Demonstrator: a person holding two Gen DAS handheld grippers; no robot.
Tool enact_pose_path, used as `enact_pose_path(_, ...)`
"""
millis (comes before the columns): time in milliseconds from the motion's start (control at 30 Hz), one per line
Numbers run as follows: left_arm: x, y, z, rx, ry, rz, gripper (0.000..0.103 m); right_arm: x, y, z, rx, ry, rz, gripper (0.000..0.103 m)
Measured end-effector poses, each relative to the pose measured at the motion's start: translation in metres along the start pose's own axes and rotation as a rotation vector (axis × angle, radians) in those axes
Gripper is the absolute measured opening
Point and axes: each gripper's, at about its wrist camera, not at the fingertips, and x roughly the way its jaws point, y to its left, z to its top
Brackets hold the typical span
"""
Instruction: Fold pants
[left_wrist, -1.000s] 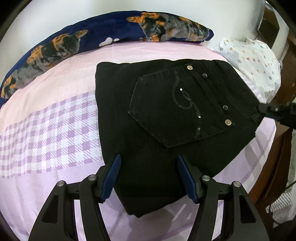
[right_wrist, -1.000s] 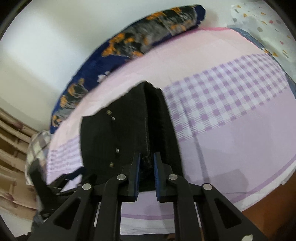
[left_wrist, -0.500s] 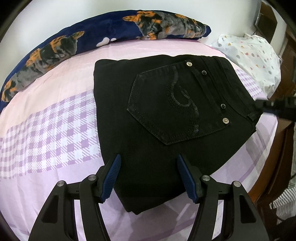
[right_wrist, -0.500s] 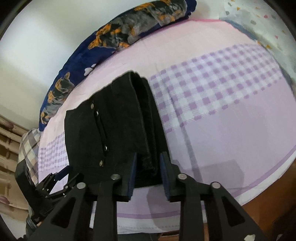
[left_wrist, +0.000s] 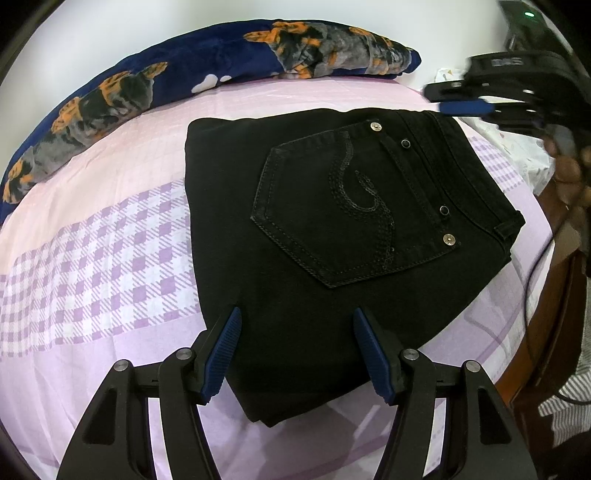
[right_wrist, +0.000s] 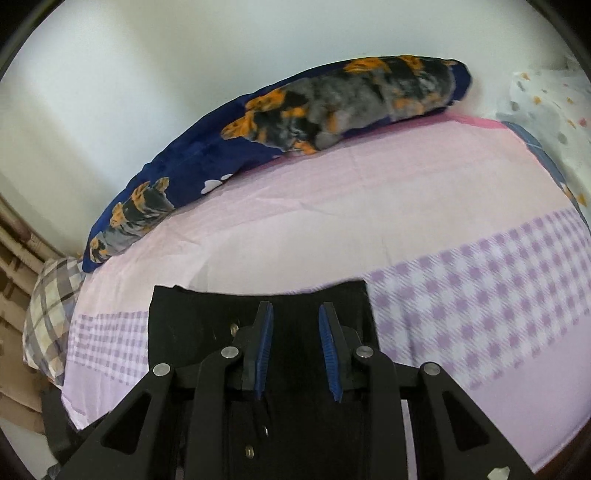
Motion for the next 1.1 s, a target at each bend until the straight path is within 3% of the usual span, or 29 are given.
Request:
enact_pose_path(67,0.000,0.000,0.000,0.001,0.000,-0.001,0.063,0.013,-0.003,-0.004,-0.021,0.024,-0.063,0.023)
enact_pose_path(300,0.000,0.005,0.001,-0.004,-0.001,-0.018,0.064,0.019,-0.012,-0.027,-0.035,0.084,-0.068,0.020)
enact_pose_path(567,0.000,0.005,0.002,-0.004,0.002,-0.020,0.064,0.006,-0.020,-0.071,-0.014,0.138,-0.056,0.019)
enact_pose_path(967,-0.018,0.005,0.010,0.017,-0.045,0.033,0.066,-0.020,-0.025,-0.093,-0.007,0.146,-0.023,0.020)
enact_pose_path(1100,-0.026,0.012,0.014,0.003,-0.075,0.049,0.069,-0.026,-0.028,-0.096,0.003,0.146,0.017,0.025)
